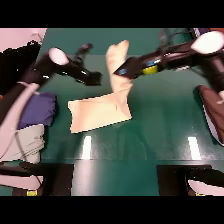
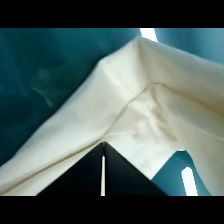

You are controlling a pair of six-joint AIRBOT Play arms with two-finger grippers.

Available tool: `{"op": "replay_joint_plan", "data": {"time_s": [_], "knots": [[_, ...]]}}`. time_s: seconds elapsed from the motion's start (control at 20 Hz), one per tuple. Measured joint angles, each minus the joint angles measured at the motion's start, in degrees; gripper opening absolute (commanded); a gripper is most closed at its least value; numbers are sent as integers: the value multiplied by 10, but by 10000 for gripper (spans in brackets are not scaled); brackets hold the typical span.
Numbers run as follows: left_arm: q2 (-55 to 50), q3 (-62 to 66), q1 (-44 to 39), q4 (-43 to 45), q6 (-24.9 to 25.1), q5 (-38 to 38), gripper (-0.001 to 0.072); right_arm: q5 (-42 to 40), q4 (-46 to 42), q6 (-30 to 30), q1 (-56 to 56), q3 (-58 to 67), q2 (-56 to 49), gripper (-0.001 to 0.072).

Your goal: Fold the shirts.

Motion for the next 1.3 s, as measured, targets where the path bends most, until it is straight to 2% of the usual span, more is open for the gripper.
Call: {"op": "replay_joint_plan", "data": {"time_s": [0.05, 0.1, 0.15, 0.2, 0.3, 0.35, 0.5, 0.7, 0.75, 0.85, 1.05, 1.3], "knots": [[27, 0, 24, 25, 0, -13, 29, -21, 0, -2, 29, 0, -17, 40], [56, 0, 49, 50, 0, -24, 29, -43, 0, -4, 60, 0, -37, 228], [81, 0, 70, 68, 0, -31, 29, -65, 1, -8, 91, 0, -58, 466], [106, 0, 90, 81, 1, -38, 28, -84, 1, -16, 117, 0, -78, 509], [143, 0, 123, 102, 0, -45, 28, -114, 0, -31, 160, 0, -117, 489], [156, 0, 135, 108, 0, -49, 28, -117, 0, -38, 174, 0, -133, 430], [179, 0, 152, 118, 0, -59, 29, -101, -13, -46, 172, 0, -155, 430], [189, 0, 161, 122, 0, -71, 29, -54, -64, -40, 92, -28, -141, 431], [190, 0, 162, 123, 0, -72, 28, -49, -76, -36, 63, -44, -131, 447], [191, 0, 163, 122, 0, -75, 29, -37, -99, -26, -4, -85, -114, 604], [192, 0, 164, 112, 0, -69, 29, -22, -113, -20, -125, -172, -97, 605], [188, -1, 163, 99, 0, -56, 28, -20, -101, -18, -172, -225, -117, 591]]}}
